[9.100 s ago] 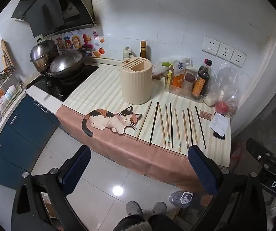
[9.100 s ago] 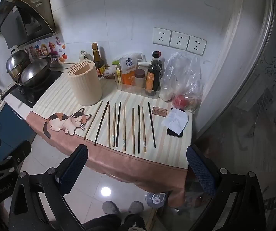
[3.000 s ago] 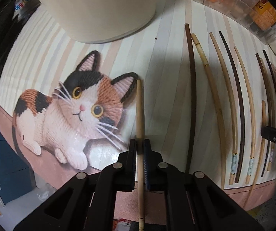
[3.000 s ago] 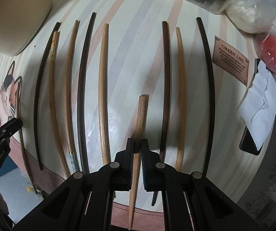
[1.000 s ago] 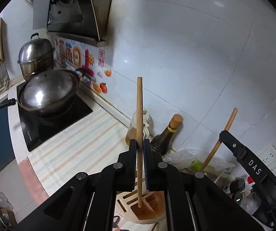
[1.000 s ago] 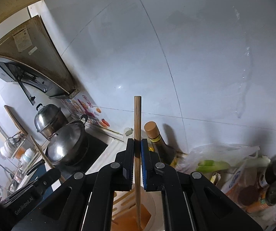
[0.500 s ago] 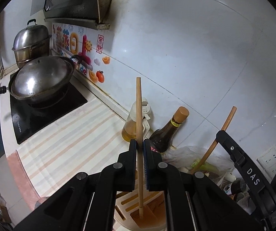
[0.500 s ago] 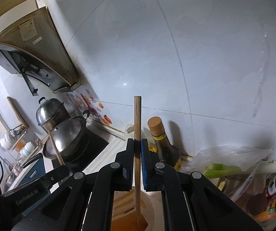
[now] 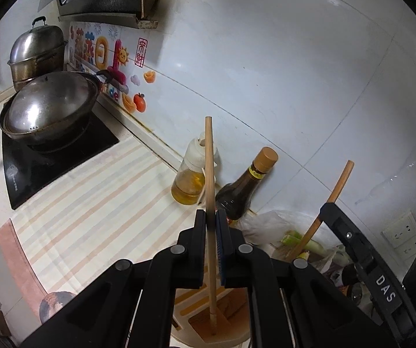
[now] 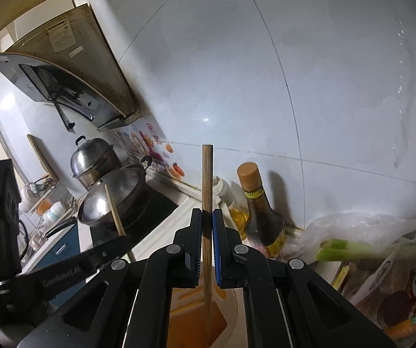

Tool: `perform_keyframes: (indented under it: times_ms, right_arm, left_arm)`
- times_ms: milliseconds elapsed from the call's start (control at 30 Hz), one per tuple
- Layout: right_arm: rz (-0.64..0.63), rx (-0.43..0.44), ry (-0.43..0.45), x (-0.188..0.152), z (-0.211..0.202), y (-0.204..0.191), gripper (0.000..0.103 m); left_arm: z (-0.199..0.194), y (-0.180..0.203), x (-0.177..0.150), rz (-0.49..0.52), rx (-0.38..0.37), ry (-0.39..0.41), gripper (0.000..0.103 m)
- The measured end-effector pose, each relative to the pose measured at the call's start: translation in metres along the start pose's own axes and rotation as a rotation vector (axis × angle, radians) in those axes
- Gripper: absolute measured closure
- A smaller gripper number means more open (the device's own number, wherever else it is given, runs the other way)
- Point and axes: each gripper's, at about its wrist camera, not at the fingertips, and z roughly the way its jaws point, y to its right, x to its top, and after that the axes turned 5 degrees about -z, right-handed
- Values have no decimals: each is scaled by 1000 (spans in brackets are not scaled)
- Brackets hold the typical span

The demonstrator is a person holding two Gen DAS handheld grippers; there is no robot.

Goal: Organize utensils
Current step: 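Lower the chopsticks into the holder and open both tools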

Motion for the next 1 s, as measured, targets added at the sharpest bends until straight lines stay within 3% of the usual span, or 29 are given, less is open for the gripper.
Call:
perform_keyframes:
  times_ms: [300, 467, 667, 700, 767, 800, 833, 867, 933, 1000]
  right_arm:
    - [-45, 29, 13, -10, -20, -3, 96]
    - [-81, 36, -2, -8, -23, -11, 96]
    - [-90, 47, -93, -5, -10, -15, 95]
    - [-76, 56, -113, -5, -7, -14, 94]
    - [-44, 50, -134, -4, -6, -9, 79]
    - [-21, 51, -133, -3, -8, -5, 63]
    - [-2, 48, -128, -2, -11, -2, 55]
    - [15, 38, -121, -1, -15, 1, 54]
    - [37, 19, -109, 1, -24, 6, 54]
    - [50, -15, -100, 1, -34, 10, 52]
  left_arm:
    - [-8, 4, -6, 41, -16, -14, 99]
    - [-5, 8, -15, 48, -55, -82, 99]
    - [-1, 6, -19, 31, -86, -159, 96]
    - [-2, 6, -19, 25, -85, -169, 96]
    - [-5, 5, -18, 14, -93, -186, 94]
    - [-9, 4, -17, 13, -84, -183, 91]
    - [-11, 4, -16, 15, -74, -179, 77]
    - [-18, 3, -15, 20, -55, -159, 52]
    - [-31, 0, -14, 10, -26, -112, 21]
    - [-45, -4, -14, 11, -11, -72, 20]
